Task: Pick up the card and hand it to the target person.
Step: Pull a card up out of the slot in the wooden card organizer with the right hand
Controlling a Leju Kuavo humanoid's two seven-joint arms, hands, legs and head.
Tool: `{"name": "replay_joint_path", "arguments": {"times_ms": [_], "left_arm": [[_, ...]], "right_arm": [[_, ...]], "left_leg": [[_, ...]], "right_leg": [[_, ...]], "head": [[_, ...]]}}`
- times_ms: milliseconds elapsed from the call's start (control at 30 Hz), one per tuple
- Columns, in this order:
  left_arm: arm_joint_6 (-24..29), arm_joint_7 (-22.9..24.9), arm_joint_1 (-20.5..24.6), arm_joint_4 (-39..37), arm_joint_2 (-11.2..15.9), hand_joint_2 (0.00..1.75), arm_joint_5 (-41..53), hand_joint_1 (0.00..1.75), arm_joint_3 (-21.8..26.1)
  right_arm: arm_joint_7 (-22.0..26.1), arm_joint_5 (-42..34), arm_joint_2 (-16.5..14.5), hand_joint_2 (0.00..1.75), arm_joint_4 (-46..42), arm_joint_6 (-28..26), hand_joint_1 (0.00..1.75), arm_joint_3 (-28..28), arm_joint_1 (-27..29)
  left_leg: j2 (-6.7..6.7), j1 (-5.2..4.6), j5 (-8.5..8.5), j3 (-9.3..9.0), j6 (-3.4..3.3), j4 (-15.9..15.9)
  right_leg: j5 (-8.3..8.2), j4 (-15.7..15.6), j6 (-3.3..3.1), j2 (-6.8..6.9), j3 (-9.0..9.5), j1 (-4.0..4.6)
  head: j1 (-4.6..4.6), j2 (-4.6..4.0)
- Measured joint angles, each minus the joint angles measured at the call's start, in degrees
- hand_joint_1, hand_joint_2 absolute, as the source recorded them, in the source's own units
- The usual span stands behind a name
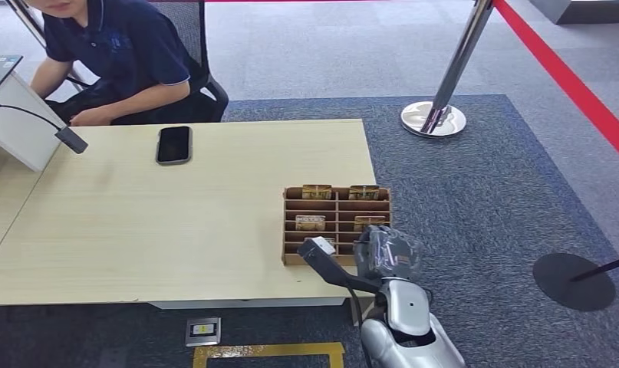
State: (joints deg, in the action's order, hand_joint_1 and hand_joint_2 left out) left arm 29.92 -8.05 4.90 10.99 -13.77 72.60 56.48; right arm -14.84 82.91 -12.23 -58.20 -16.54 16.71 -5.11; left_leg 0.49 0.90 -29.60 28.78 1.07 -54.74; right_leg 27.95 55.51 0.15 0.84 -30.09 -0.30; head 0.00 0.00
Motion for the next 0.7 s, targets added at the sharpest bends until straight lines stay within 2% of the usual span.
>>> {"name": "replay_joint_path", "arguments": {"times_ms": [133, 367, 500, 700], "left_arm": [[-0.1, -0.1, 0.0, 0.0, 0.0, 0.0, 0.1, 0.0, -0.1], [0.0, -0.1, 0.0, 0.0, 0.0, 0.0, -0.2, 0.0, 0.2], [0.1, 0.1, 0.0, 0.0, 0.0, 0.0, -0.2, 0.0, 0.3], [0.1, 0.2, 0.0, 0.0, 0.0, 0.0, -0.1, 0.0, 0.3]], "right_arm": [[0.0, 0.0, 0.0, 1.75, 0.3, 0.1, 1.38, 0.0, -0.1], [0.0, -0.1, -0.2, 1.75, 1.2, 0.8, 1.41, 0.1, -0.5], [0.4, -0.3, -0.3, 1.75, 0.8, 0.6, 1.54, 0.2, -0.6], [3.3, -3.4, 0.5, 1.75, -2.9, 1.3, 1.5, 0.6, 0.0]], "left_leg": [[0.0, 0.0, 0.02, -0.01, -0.01, 0.0], [0.01, 0.01, 0.01, -0.01, 0.0, 0.0], [0.0, 0.01, 0.02, -0.01, 0.0, 0.0], [-0.02, 0.0, 0.02, 0.0, -0.01, 0.0]], "right_leg": [[-0.02, 0.0, 0.0, -0.01, 0.01, 0.0], [-0.01, 0.0, 0.0, -0.01, 0.02, 0.01], [-0.02, 0.0, 0.0, 0.0, 0.02, 0.01], [-0.02, 0.0, 0.01, 0.02, 0.01, 0.0]], "head": [[0.0, 0.0], [0.0, 0.0], [0.0, 0.0], [0.0, 0.0]]}}
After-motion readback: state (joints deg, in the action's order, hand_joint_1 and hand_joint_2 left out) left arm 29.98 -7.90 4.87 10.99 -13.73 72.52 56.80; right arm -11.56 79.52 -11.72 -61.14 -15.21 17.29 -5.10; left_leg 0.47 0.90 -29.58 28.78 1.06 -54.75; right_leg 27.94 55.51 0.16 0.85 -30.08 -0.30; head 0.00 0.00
